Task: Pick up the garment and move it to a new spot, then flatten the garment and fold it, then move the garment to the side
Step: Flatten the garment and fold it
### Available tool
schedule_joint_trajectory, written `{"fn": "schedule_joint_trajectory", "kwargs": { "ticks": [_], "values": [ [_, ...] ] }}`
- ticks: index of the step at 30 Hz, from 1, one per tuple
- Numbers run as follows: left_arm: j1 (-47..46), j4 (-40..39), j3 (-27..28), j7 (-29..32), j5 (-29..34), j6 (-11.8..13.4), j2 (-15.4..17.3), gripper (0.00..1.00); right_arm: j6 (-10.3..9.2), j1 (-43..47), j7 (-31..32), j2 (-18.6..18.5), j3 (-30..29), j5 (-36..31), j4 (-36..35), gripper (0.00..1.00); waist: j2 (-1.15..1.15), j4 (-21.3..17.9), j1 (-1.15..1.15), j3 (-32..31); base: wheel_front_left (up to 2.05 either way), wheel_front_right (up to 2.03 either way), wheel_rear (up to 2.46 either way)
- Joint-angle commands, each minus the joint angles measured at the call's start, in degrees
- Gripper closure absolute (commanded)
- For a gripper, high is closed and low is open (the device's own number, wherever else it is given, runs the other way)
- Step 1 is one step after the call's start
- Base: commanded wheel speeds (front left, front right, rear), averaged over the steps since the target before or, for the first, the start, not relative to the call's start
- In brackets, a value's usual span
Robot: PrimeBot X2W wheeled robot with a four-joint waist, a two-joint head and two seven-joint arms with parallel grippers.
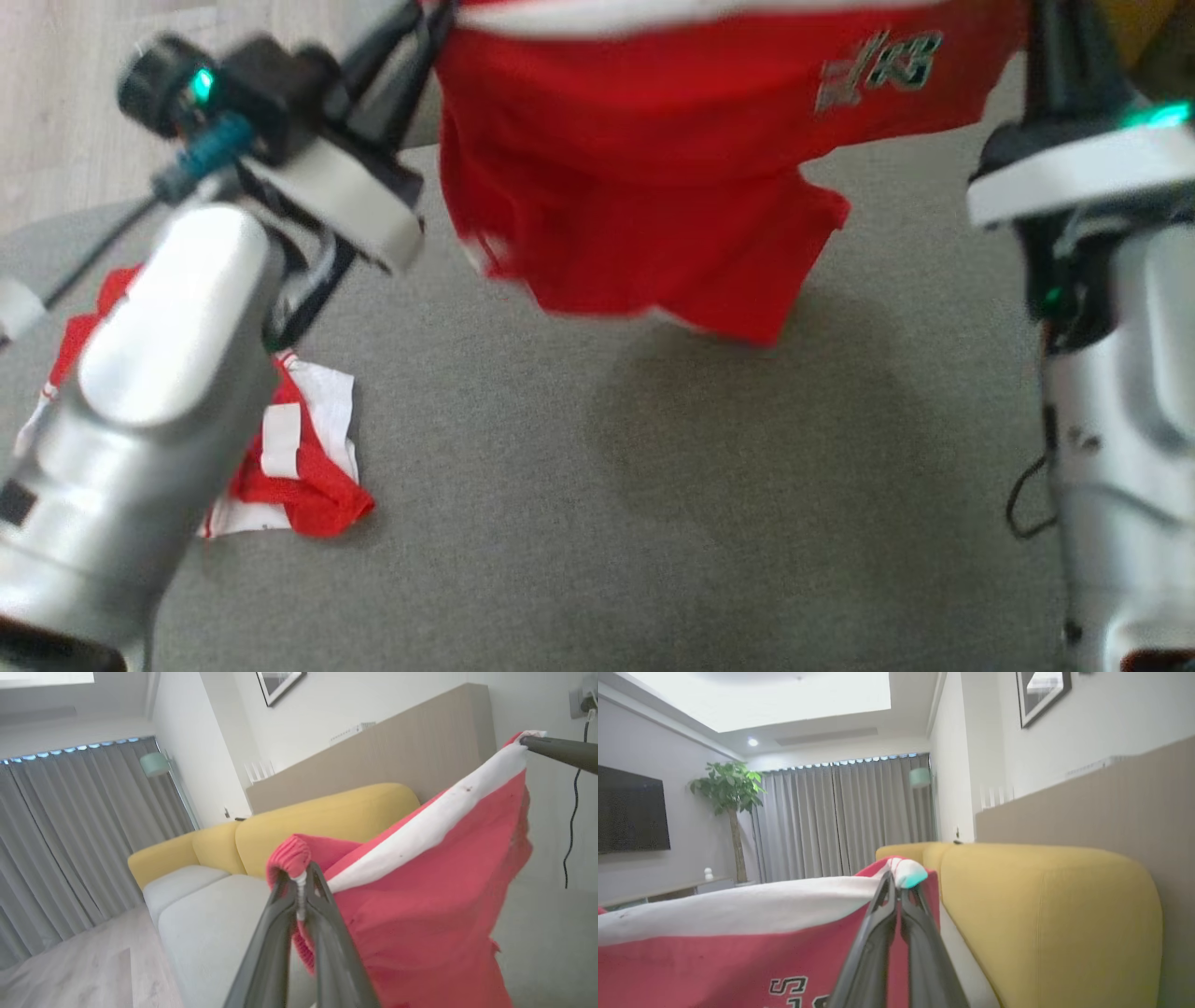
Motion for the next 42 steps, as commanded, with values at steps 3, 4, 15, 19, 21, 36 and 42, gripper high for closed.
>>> {"fn": "schedule_joint_trajectory", "kwargs": {
  "ticks": [3, 4, 15, 19, 21, 36, 42],
  "values": [
    [-6.96, -0.19, 3.27, -1.54, -0.88, 0.12, 1.65, 1.00, -0.04, -4.68, -0.20, -0.83, 0.16, -0.94, -2.56, 1.00, 0.00, -0.17, 0.00, -1.17, 0.00, 0.00, 0.00],
    [-7.35, 0.14, 3.23, -1.79, -1.09, 0.11, 1.38, 1.00, -0.04, -4.60, 0.37, -1.08, 0.15, -1.53, -2.42, 1.00, 0.00, -0.17, 0.00, -1.48, 0.00, 0.00, 0.00],
    [-1.43, -4.92, 0.44, -0.41, -4.55, 0.10, 3.59, 1.00, -0.04, 4.94, 5.56, -2.66, -0.43, -2.88, -7.67, 1.00, 0.00, -0.16, 0.00, 0.29, 0.00, 0.00, 0.00],
    [-0.89, -7.57, 0.23, 1.30, -5.18, 0.10, 5.23, 1.00, -0.04, 5.39, 7.42, -3.55, -1.09, -3.20, -9.92, 1.00, 0.00, -0.30, 0.00, 2.93, 0.00, 0.00, 0.00],
    [-1.68, -8.02, 0.58, 1.98, -5.44, 0.13, 5.70, 1.00, -0.04, 4.41, 8.49, -3.80, -1.13, -3.47, -10.31, 1.00, 0.00, -0.47, 0.00, 4.83, 0.00, 0.00, 0.00],
    [-33.90, 12.24, 0.43, -4.15, -0.11, 0.21, 5.22, 1.00, -0.04, -34.59, -1.19, -2.10, 0.69, -8.03, 16.79, 1.00, 0.00, -4.86, 0.00, 23.71, 0.00, 0.00, 0.00],
    [-41.40, 21.29, 1.53, -11.98, -0.14, 0.55, 0.92, 1.00, -0.04, -43.32, -8.82, -0.49, -3.65, -13.94, 27.58, 1.00, 0.00, -4.86, 0.00, 24.43, 0.00, 0.00, 0.00]
  ]
}}
